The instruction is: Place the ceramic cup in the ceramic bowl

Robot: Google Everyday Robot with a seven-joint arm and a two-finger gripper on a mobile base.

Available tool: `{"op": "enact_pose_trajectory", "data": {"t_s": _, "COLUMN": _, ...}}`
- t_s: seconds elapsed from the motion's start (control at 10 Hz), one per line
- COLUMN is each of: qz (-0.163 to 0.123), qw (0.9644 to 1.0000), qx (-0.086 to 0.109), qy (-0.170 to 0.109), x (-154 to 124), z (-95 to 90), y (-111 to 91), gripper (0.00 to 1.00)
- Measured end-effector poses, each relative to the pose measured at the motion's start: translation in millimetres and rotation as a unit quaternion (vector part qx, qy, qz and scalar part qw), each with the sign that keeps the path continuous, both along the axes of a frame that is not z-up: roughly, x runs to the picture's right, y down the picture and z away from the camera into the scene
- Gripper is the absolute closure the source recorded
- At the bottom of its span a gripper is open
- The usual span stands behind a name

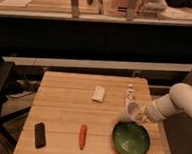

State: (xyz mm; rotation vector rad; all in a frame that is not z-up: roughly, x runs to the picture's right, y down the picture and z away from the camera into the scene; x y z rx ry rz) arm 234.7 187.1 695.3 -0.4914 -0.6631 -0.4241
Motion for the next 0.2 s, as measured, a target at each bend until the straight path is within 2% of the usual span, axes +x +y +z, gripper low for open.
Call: {"op": "enact_pose_trajectory", "data": {"t_s": 0.2, "qz": -0.003, "qw": 1.0000, "qx": 0.000, "qy": -0.006, "x": -0.3, "z": 0.0, "y": 6.6, "gripper": 0.98}}
